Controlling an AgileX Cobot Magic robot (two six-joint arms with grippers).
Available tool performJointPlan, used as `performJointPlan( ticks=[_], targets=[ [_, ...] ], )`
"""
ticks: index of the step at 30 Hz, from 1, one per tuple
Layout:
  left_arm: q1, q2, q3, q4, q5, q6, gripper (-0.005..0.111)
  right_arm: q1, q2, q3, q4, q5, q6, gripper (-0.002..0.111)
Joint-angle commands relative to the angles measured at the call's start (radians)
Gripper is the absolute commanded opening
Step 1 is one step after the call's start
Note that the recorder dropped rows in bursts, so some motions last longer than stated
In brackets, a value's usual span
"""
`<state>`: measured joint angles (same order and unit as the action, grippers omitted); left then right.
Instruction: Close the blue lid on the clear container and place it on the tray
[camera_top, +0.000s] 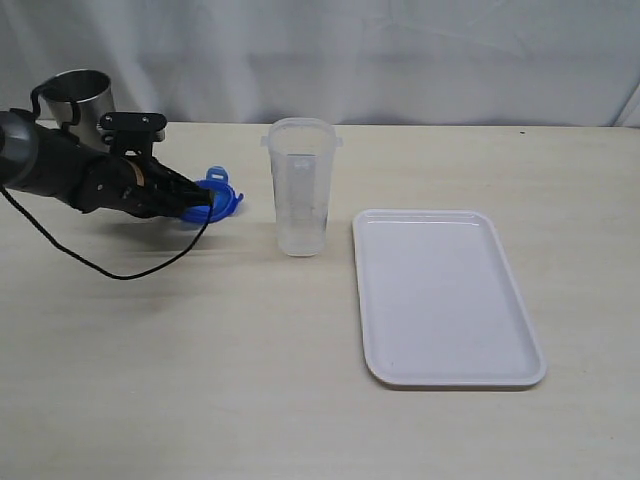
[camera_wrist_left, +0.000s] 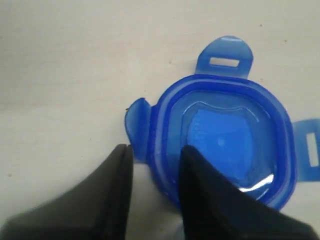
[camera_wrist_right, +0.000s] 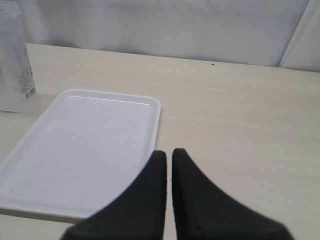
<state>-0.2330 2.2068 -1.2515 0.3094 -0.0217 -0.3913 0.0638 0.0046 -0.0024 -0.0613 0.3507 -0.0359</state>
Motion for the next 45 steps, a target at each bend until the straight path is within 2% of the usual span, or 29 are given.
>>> performJointPlan(
  ticks=[1,4,13,21,34,45],
  targets=[
    [0.003,0.000,-0.007,-0.011,0.050,-0.009,0.014,-0.004,-0.005,0.002,0.002,-0.010,-0.001,0.005],
    [0.003,-0.002,-0.007,-0.008,0.128,-0.007,0.000,-0.004,-0.005,0.002,0.002,-0.010,-0.001,0.005],
    [-0.001,-0.033,0.004,0.003,0.296,0.020,0.000,-0.004,-0.005,0.002,0.002,-0.010,-0.001,0.005],
    [-0.001,-0.124,0.130,0.003,0.264,0.022,0.000,-0.004,-0.005,0.002,0.002,-0.010,-0.001,0.005],
    [-0.001,-0.307,0.401,-0.017,0.163,0.016,0.000,-0.004,-0.005,0.002,0.002,-0.010,-0.001,0.005],
    [-0.001,-0.423,0.449,-0.008,0.176,0.022,0.002,-0.004,-0.005,0.002,0.002,-0.010,-0.001,0.005]
  ],
)
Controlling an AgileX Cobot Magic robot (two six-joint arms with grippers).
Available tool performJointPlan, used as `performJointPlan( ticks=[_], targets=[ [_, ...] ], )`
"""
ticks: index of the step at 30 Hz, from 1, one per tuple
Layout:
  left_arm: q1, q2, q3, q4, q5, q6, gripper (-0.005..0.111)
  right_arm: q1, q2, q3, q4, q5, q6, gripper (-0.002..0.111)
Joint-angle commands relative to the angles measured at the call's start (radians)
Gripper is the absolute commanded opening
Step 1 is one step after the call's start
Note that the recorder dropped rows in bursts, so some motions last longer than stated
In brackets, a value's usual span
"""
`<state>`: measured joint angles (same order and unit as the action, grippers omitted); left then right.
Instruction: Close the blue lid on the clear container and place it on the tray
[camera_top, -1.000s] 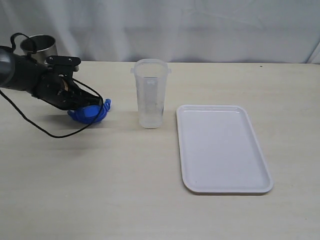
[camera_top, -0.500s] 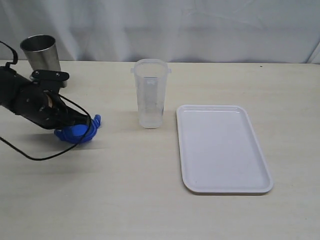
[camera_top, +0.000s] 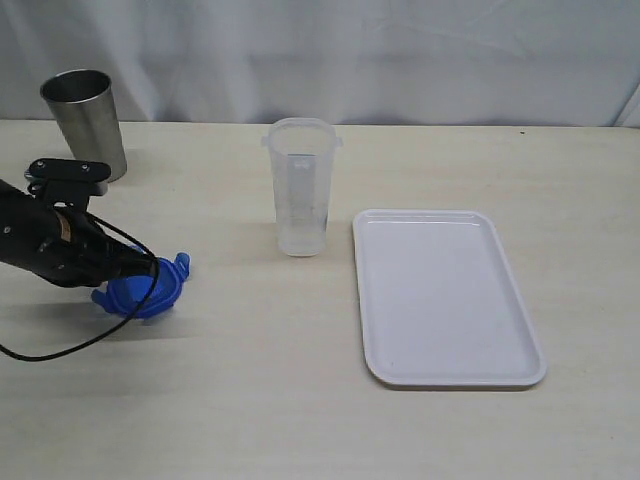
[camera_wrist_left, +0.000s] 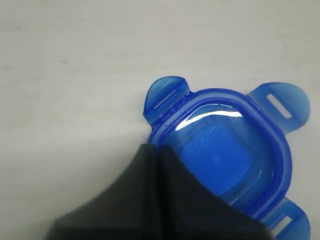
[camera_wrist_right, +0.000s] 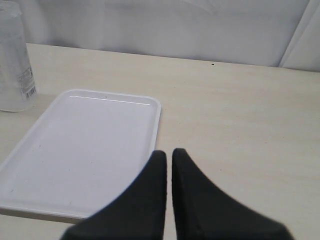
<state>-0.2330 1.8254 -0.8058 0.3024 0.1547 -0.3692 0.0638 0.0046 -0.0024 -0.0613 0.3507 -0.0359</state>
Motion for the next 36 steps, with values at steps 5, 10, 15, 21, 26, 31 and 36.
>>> performJointPlan(
  ticks=[5,10,15,21,26,31,36],
  targets=[
    [-0.001,-0.061,-0.016,0.000,-0.005,0.001,0.043,-0.004,-0.005,0.002,0.002,-0.010,-0.001,0.005],
    [-0.001,-0.019,-0.077,-0.019,0.100,0.001,0.051,-0.004,-0.005,0.002,0.002,-0.010,-0.001,0.005],
    [0.011,-0.019,-0.115,-0.115,0.400,0.006,0.051,-0.004,-0.005,0.002,0.002,-0.010,-0.001,0.005],
    [0.011,-0.019,-0.069,-0.302,0.409,0.029,0.051,-0.004,-0.005,0.002,0.002,-0.010,-0.001,0.005],
    [0.011,-0.019,-0.008,-0.406,0.251,0.011,0.051,-0.004,-0.005,0.002,0.002,-0.010,-0.001,0.005],
    [0.011,-0.019,0.021,-0.392,0.159,-0.094,0.040,-0.004,-0.005,0.002,0.002,-0.010,-0.001,0.005],
    [0.011,-0.019,0.027,-0.394,0.113,-0.138,0.026,-0.004,-0.005,0.002,0.002,-0.010,-0.001,0.005]
  ],
)
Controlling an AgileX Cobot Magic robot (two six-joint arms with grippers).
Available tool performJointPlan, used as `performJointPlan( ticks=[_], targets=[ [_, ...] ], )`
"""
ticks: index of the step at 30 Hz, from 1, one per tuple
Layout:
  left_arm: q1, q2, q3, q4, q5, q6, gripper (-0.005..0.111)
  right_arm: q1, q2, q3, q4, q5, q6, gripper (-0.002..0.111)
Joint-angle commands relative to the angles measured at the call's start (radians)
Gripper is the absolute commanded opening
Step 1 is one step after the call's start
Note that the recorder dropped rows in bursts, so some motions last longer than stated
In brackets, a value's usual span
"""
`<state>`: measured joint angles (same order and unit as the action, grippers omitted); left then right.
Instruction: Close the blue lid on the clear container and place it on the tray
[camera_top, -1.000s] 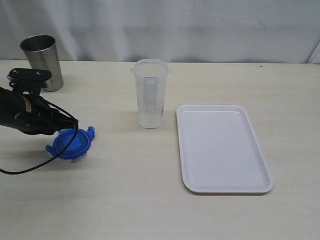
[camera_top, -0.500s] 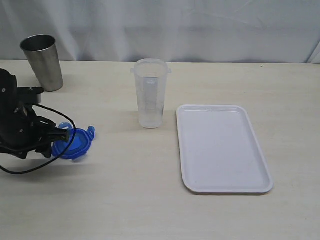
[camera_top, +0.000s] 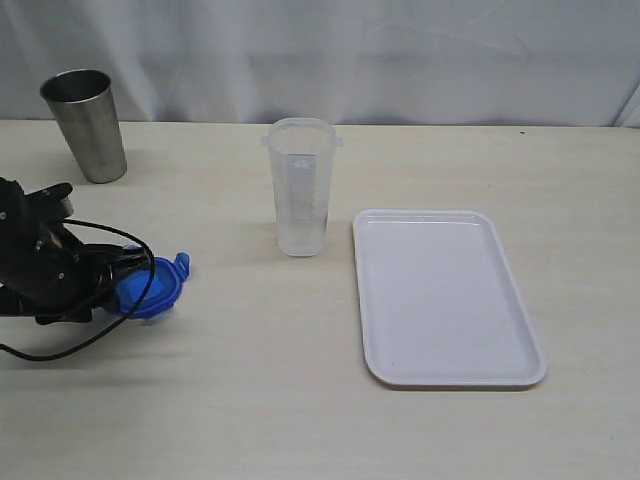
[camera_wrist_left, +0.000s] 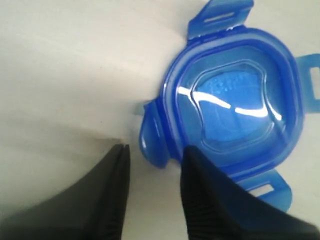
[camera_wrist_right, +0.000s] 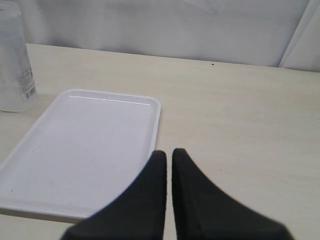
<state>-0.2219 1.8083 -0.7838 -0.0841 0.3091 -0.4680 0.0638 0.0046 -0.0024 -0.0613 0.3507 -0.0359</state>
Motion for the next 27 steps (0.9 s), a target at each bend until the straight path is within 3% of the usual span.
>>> performJointPlan(
  ticks=[1,27],
  targets=[
    [0.000,-0.002,0.005,-0.010,-0.043,-0.042,0.026,-0.004,-0.005,0.002,0.002,-0.010,-0.001,0.005],
    [0.000,-0.002,0.005,-0.006,-0.122,-0.059,0.025,-0.004,-0.005,0.002,0.002,-0.010,-0.001,0.005]
  ],
)
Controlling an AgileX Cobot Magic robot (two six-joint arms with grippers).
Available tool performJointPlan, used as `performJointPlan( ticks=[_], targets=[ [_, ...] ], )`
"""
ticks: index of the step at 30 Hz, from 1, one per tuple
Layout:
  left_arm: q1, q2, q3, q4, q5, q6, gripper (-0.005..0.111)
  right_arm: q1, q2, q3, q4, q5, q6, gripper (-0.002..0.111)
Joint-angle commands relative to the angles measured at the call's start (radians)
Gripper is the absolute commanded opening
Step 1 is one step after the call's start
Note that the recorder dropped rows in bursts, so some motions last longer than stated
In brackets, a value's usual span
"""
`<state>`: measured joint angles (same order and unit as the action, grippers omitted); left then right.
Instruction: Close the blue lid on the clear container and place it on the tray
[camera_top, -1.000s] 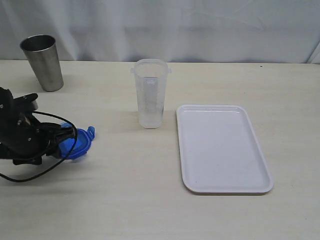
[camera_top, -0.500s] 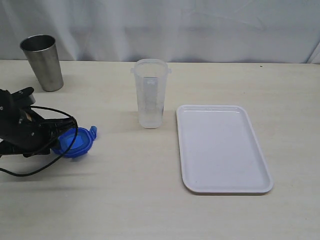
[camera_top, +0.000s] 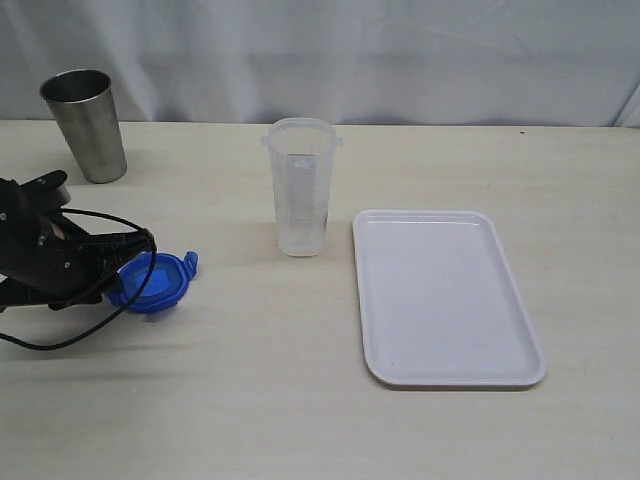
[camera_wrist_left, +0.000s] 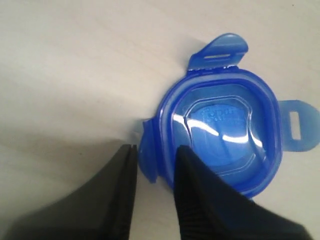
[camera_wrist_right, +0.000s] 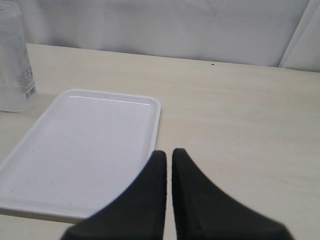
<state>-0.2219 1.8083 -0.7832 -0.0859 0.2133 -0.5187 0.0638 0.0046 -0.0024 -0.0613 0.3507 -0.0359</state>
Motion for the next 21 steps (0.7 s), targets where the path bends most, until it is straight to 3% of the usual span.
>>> performJointPlan(
  ticks=[1,21],
  targets=[
    [0.000,-0.002,0.004,-0.004,-0.028,-0.009,0.025,-0.004,-0.005,0.002,0.002,-0.010,-0.001,0.005],
    [0.000,0.049,0.004,-0.002,-0.076,-0.005,0.025,-0.004,-0.005,0.002,0.002,-0.010,-0.001,0.005]
  ],
)
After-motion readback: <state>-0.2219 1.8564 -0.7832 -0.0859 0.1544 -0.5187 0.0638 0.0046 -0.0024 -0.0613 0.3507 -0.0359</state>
